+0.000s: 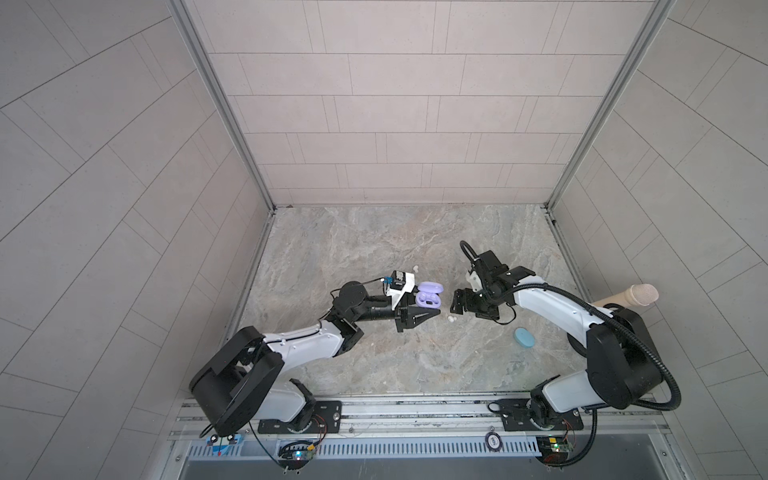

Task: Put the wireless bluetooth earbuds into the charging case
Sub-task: 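Move the right gripper over the lilac earbud on the table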

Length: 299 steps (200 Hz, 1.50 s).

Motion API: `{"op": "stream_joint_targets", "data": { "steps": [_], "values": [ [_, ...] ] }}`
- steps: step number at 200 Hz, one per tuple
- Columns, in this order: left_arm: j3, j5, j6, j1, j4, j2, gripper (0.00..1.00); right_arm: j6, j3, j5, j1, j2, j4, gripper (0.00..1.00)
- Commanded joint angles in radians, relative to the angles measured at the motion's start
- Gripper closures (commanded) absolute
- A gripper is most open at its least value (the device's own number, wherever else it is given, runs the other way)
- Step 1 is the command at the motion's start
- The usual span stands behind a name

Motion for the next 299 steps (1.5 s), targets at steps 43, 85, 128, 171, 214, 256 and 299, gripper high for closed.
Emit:
{"op": "stream_joint_targets", "data": {
  "steps": [43, 85, 128, 171, 214, 256, 299],
  "values": [
    [-0.014, -0.027, 0.021, -0.007, -0.006, -0.037, 0.90, 0.030, -0.001, 0.021, -0.029, 0.083, 0.099, 0.12],
    [-0.013, -0.033, 0.030, -0.007, -0.037, -0.051, 0.90, 0.030, 0.043, 0.028, -0.041, 0.190, 0.170, 0.13],
    [-0.023, -0.060, 0.065, -0.006, -0.083, -0.056, 0.90, 0.047, 0.063, 0.038, -0.042, 0.253, 0.229, 0.14],
    [-0.030, -0.079, 0.072, -0.004, -0.085, -0.047, 0.91, 0.058, 0.075, 0.036, -0.044, 0.283, 0.254, 0.15],
    [-0.026, -0.080, 0.070, 0.001, -0.087, -0.046, 0.91, 0.063, 0.080, 0.020, -0.042, 0.289, 0.267, 0.16],
    [-0.029, -0.083, 0.072, 0.002, -0.091, -0.048, 0.91, 0.075, 0.090, -0.020, -0.035, 0.286, 0.289, 0.16],
    [-0.030, -0.085, 0.072, 0.004, -0.098, -0.051, 0.91, 0.089, 0.137, -0.044, 0.004, 0.281, 0.279, 0.17]
  ]
}}
